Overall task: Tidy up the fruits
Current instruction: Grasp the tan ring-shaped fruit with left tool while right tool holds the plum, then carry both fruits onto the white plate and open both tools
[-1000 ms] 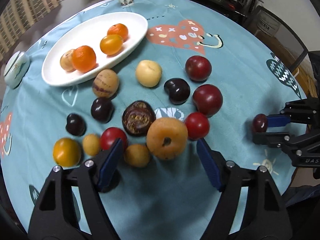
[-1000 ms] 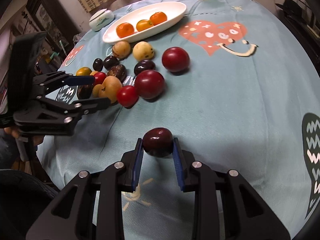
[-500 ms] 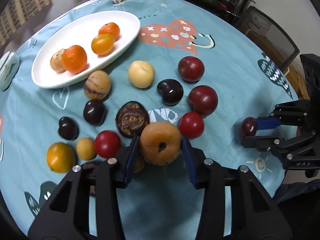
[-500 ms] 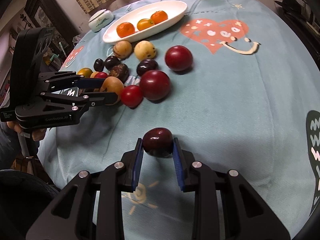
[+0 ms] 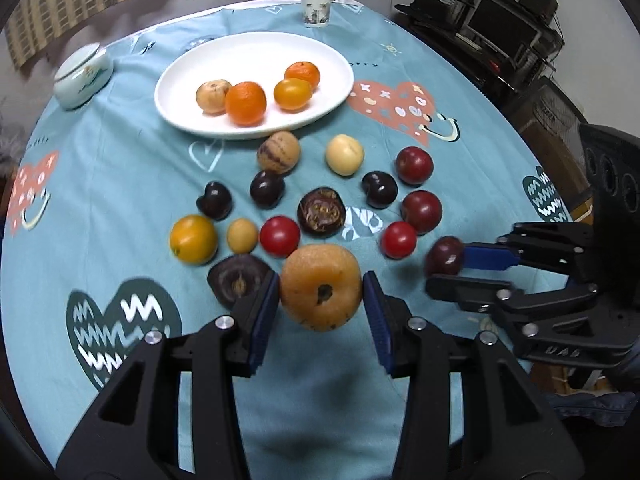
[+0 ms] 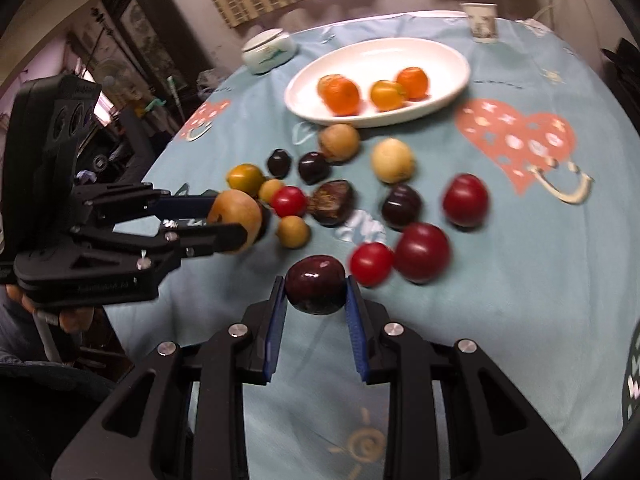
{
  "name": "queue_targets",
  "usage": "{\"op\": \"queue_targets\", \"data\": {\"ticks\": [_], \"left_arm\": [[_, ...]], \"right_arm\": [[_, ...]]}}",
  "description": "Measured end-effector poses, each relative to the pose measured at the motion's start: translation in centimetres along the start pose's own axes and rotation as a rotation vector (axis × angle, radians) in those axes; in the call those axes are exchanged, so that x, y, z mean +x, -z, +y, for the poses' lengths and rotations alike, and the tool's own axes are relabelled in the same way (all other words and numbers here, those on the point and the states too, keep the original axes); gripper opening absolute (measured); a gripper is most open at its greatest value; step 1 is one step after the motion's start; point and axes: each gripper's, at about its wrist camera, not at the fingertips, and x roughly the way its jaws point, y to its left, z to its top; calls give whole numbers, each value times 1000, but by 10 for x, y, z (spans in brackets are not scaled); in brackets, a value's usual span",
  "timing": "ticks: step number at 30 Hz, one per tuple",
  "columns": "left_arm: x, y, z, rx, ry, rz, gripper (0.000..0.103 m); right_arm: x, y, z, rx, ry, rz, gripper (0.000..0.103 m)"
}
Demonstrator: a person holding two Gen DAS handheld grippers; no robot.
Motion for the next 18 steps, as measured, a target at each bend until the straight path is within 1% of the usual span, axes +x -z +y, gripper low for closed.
{"op": "queue_targets", "data": {"ticks": [4,8,14,18], "left_arm": [[4,4,9,-29,-1,20,43],[8,-4,13,-45,11,22,43],[12,-30,16,-31,15,1,43],[13,-59,24,-22,8,-28,43]], "right_arm": [[9,-3,5,-21,-9,33,30],[9,-9,2,-18,-2,32,30],[14,-23,-7,-8,7,30,30],[14,-47,-14,-26,20,3,30]]}}
